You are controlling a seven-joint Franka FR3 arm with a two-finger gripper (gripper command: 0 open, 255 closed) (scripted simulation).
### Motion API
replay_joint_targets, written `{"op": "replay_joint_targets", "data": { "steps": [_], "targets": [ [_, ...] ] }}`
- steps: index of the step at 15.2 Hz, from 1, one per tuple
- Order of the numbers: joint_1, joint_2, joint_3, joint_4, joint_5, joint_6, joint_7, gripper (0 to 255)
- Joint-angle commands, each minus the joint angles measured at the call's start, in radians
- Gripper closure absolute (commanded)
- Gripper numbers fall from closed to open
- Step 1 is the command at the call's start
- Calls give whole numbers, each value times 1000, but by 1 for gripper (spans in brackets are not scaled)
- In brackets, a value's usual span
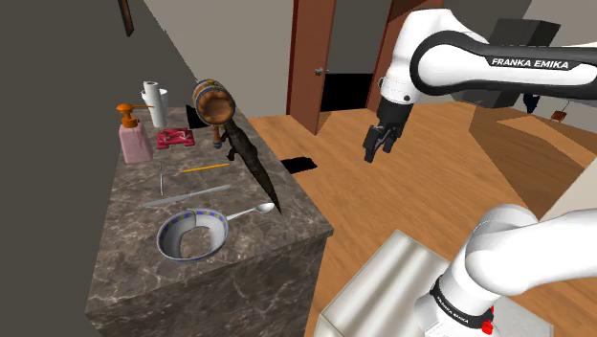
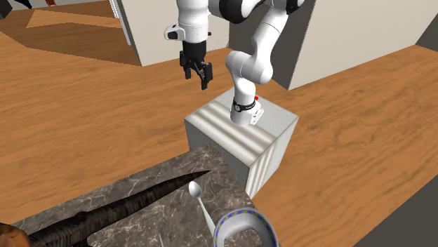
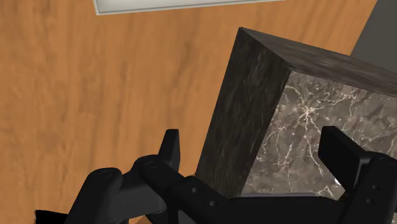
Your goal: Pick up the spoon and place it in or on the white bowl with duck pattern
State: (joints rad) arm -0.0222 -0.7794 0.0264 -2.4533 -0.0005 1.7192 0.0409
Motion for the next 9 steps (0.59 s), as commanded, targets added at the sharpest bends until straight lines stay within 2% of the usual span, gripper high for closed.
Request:
{"op": "replay_joint_targets", "data": {
  "steps": [1, 9],
  "targets": [
    [0, 0, 0, 0, 0, 0, 0, 0],
    [97, 266, -33, 45, 45, 243, -205, 0]
  ]
}}
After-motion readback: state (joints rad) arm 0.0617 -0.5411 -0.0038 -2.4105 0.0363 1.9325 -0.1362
